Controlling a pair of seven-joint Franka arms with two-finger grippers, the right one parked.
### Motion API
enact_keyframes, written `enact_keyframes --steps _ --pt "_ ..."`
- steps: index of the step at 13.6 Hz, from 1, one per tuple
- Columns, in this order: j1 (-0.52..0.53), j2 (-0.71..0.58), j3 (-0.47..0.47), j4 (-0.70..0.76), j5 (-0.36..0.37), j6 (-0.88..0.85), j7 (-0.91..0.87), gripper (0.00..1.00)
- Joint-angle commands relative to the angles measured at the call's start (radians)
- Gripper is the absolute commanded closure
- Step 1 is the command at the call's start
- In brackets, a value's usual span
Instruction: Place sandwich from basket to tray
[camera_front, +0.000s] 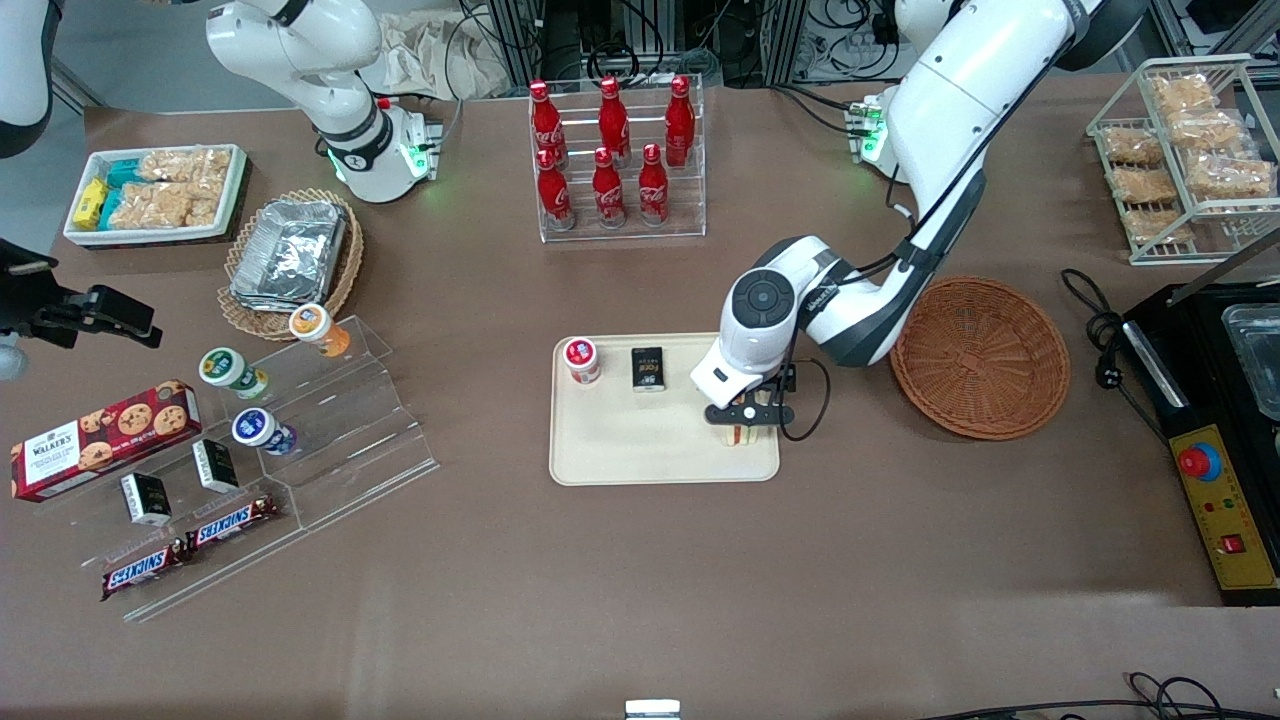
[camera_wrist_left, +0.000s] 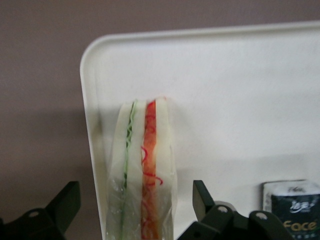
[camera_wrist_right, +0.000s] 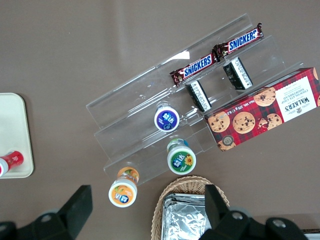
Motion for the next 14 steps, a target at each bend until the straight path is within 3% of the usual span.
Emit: enact_keyframes --steps 1,4,7,10,14 --pt "0.023 -0.074 -0.003 0.063 -0.036 -0.094 -0.027 0.0" --pt "0.074 -0.163 -0.003 0.134 -0.163 -0.183 -0.029 0.0" --pt "0.163 -0.255 0.007 0.233 -0.241 -0.399 -0.001 0.0" --pt "0.157 -0.332 0.114 0.31 -0.289 -0.619 0.129 0.0" --pt "0.154 -0.462 0.315 0.3 -0.363 -0.733 0.42 0.0"
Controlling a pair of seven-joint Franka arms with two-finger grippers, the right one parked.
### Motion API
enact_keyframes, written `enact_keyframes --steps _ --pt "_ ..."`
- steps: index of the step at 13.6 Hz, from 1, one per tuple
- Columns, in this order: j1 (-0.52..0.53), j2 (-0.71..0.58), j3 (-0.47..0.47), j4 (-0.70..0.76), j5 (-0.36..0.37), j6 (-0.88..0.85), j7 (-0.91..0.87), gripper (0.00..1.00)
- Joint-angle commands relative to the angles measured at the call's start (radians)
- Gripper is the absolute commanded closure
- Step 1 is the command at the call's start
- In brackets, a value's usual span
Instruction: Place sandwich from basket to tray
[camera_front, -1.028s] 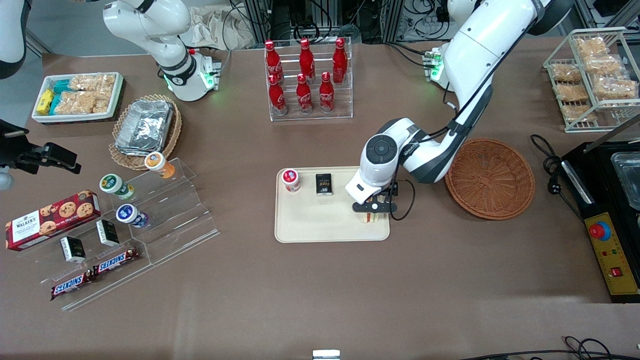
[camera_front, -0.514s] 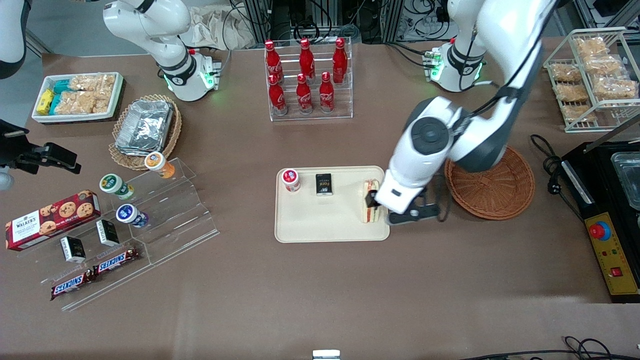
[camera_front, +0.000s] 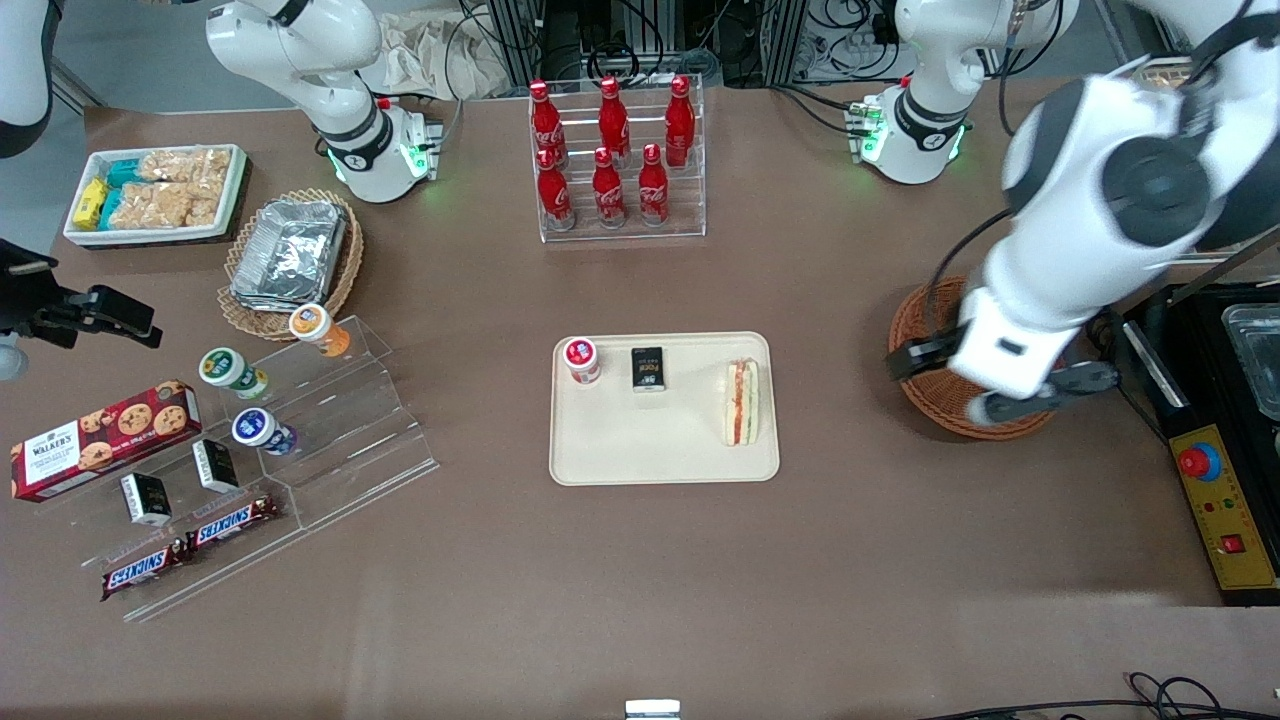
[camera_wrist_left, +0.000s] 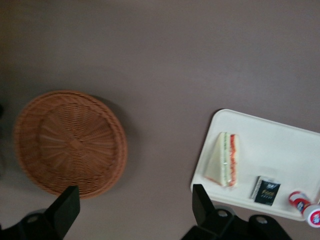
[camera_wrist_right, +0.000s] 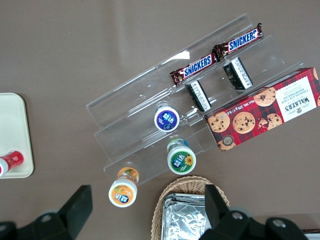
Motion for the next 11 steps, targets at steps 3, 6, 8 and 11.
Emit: enact_keyframes --steps 3,6,8,11 --pt "-0.005 -0.113 0.186 -0.035 -0.037 -0.047 0.337 0.0" --pt "0.006 -0.121 0.221 -0.02 -0.028 -0.049 0.421 0.0" --pt "0.008 -0.119 0.221 -0.012 -0.018 -0.05 0.43 0.0" --pt "0.025 -0.122 0.215 -0.006 -0.037 -0.078 0.433 0.0"
